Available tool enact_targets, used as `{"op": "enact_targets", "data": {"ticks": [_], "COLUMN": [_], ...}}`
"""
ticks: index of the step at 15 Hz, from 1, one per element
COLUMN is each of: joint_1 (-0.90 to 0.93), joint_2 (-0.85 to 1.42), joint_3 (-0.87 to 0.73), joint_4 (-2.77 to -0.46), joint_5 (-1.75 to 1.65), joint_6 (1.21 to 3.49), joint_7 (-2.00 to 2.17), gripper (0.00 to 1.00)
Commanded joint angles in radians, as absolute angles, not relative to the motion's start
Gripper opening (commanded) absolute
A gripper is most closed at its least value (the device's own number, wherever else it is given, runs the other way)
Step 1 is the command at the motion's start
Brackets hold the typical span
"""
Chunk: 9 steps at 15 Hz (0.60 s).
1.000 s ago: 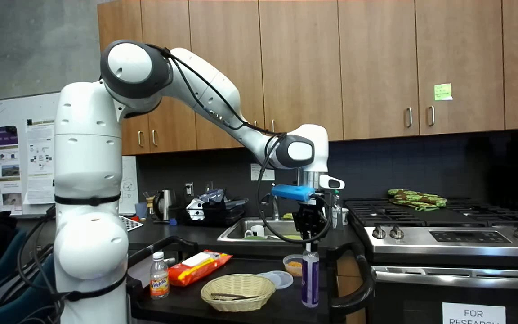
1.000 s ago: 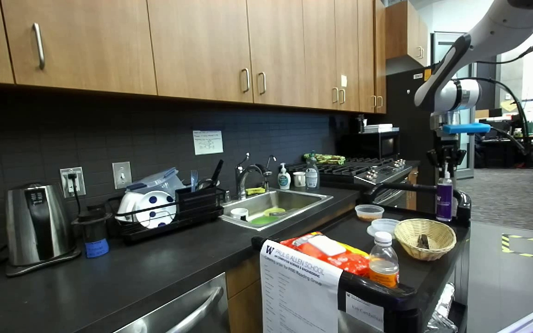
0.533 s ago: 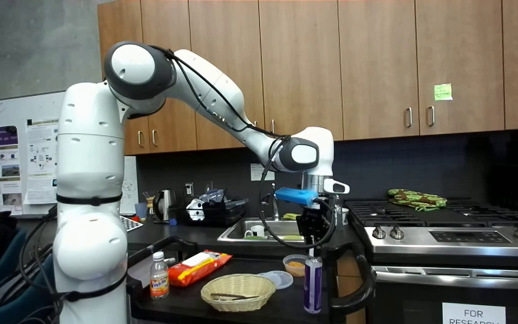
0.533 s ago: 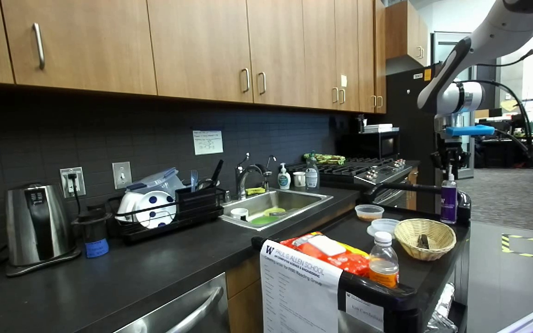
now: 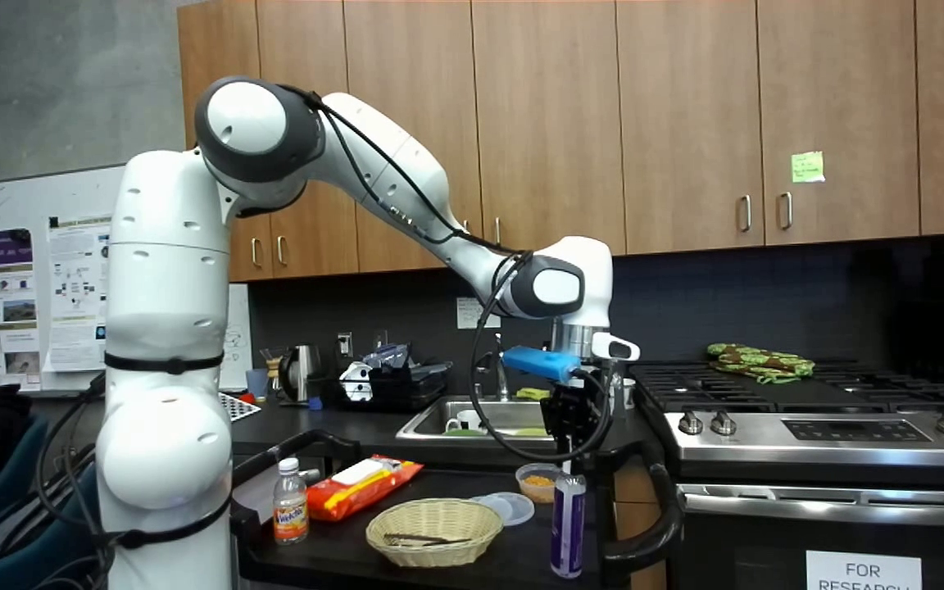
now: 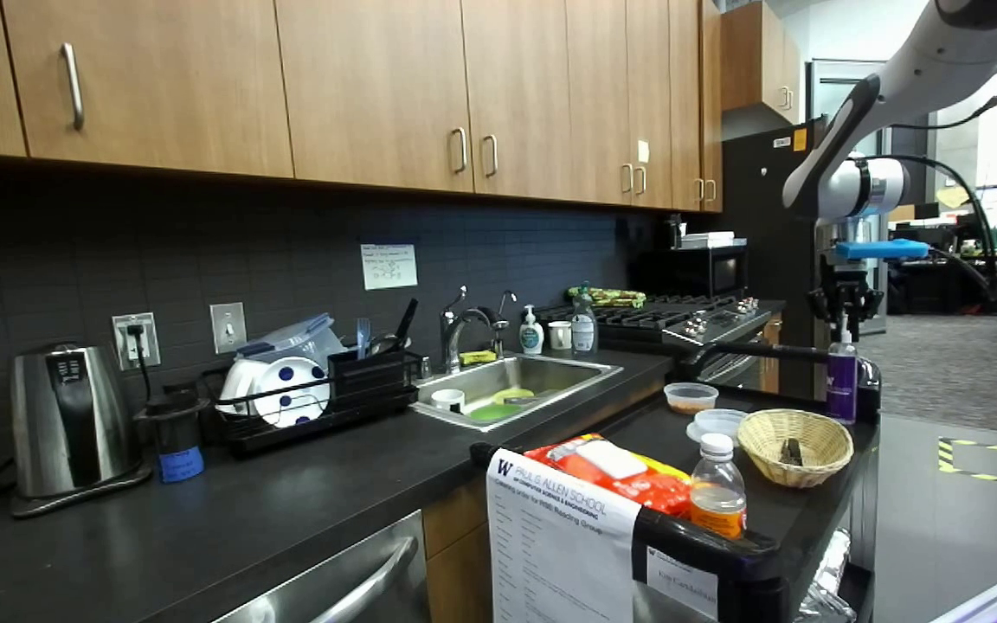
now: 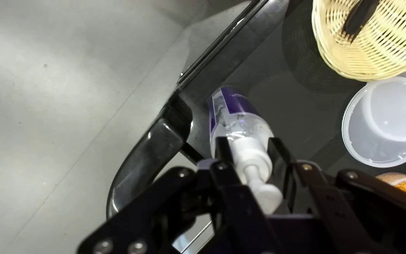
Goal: Move the bottle to the right
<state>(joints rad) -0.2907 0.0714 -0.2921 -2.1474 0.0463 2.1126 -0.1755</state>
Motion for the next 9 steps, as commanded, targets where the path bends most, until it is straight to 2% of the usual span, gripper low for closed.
{"op": "enact_targets", "data": {"ticks": [1,9], "joint_1": [-0.3,-0.3], "joint_2": [0.069,0.068], "joint_3": [-0.29,-0.29], "joint_4": [-2.156,-2.168], "joint_5": [0.068,0.067], "joint_6": [2.119,2.124], "joint_7": [-0.197,-0.199], "gripper": [0.08,0.08]}}
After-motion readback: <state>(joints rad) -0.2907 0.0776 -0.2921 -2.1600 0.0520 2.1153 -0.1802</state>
